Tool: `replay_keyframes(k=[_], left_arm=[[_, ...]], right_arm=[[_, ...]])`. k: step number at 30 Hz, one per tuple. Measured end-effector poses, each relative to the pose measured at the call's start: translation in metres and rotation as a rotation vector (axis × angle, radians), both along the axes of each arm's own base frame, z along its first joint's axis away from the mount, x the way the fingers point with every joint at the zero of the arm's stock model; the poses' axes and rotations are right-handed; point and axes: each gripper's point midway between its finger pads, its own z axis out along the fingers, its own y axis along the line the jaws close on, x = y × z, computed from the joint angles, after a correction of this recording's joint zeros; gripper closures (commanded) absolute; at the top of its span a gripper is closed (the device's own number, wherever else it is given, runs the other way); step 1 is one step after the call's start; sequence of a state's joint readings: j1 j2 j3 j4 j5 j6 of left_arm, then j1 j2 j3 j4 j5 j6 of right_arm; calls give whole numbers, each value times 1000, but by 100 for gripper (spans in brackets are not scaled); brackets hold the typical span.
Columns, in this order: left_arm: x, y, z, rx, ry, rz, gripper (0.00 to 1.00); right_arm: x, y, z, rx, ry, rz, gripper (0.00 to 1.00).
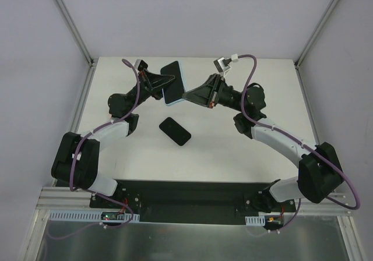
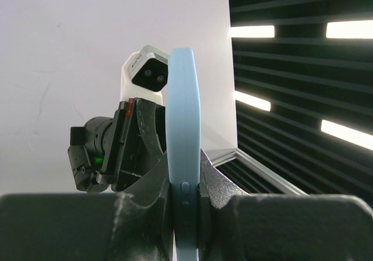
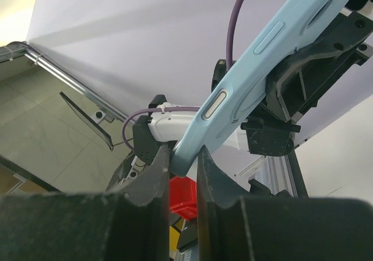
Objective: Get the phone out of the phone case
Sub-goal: Remove the phone case from the phone.
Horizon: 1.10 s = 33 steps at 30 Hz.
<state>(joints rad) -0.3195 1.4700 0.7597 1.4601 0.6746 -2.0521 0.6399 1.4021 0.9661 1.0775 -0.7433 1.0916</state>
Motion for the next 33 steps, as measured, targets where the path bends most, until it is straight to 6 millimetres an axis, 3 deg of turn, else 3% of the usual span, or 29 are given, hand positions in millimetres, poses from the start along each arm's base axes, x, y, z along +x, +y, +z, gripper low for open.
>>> replay_keyframes(k=[18,33], left_arm=[[-16,-1,14,12,-60,-42,100],[-28,-6,10,45,-72,-98,100]], right_arm=[[-21,5,5,-29,-145,155,98],[-37,5,-5,-77,-196,287,98]])
